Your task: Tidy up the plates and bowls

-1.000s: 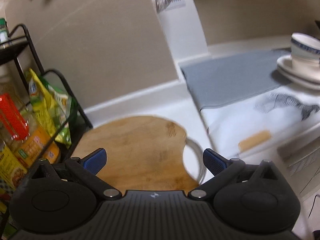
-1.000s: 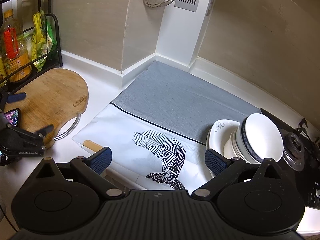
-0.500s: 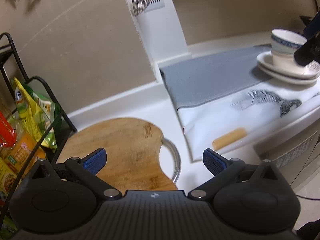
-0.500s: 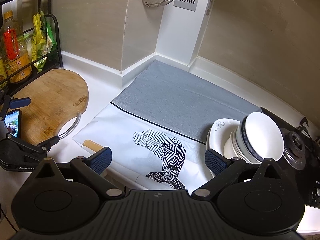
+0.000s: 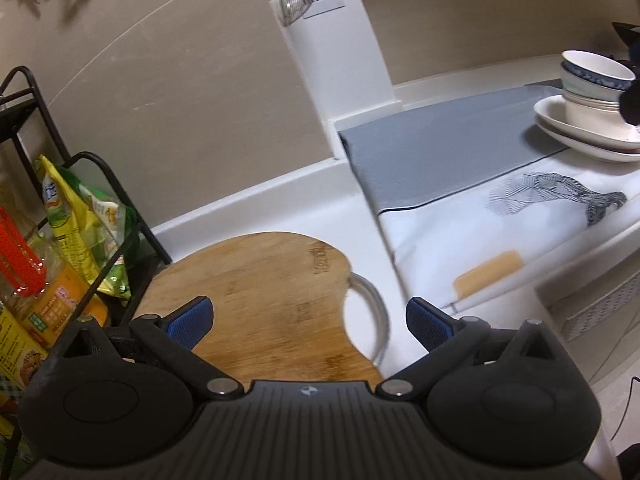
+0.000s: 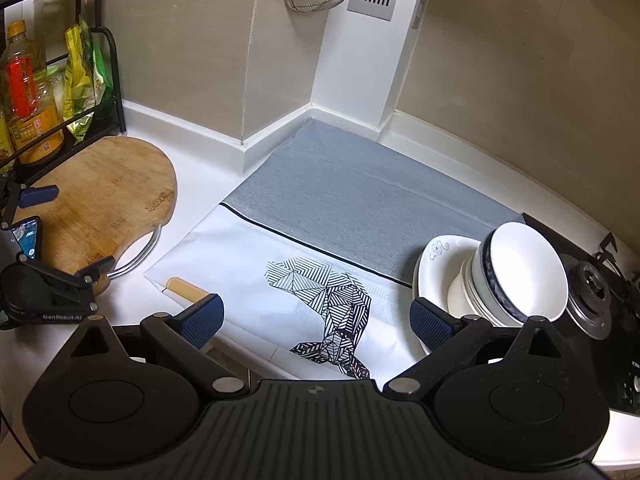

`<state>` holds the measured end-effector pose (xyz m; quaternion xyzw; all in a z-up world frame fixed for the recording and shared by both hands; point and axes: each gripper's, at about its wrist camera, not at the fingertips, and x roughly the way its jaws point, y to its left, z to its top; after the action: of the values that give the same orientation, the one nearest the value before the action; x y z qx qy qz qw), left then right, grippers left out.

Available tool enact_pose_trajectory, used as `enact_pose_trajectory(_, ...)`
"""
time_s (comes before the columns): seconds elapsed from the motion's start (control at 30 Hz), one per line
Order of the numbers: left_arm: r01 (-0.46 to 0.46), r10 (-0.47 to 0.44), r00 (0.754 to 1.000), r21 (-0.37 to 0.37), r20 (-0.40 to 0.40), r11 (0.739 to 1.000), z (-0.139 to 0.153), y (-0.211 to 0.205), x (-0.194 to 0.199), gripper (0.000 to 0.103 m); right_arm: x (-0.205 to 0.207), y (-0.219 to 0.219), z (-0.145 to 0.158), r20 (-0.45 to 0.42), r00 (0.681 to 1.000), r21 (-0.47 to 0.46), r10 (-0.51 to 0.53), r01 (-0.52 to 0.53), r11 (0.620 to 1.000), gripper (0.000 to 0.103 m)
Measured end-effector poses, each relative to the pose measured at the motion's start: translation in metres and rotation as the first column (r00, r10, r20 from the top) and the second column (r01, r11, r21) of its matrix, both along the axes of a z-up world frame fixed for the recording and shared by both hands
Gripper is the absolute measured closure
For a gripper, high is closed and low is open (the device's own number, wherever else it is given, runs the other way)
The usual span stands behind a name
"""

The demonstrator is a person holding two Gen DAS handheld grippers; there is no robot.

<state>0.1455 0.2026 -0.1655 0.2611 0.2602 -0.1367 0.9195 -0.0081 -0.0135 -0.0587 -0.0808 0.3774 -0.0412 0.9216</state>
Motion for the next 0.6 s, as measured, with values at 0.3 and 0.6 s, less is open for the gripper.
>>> enact_pose_trajectory(0.3, 0.032, -0.032, 0.999, -0.006, -0.025, 0.999, -0.001, -0.009, -0.006, 0.000, 0.000, -0.002, 0.001, -0.003, 1.000, 0.005, -0.005, 0.005, 1.000, 0.003)
enact_pose_trajectory(0.6, 0.039, -0.040, 0.999, -0.028, -0.031, 0.999, 0.008, -0.018, -0.012, 0.000, -0.004, -0.007, 0.001, 0.008, 1.000, 0.018, -0.018, 0.018, 1.000, 0.003)
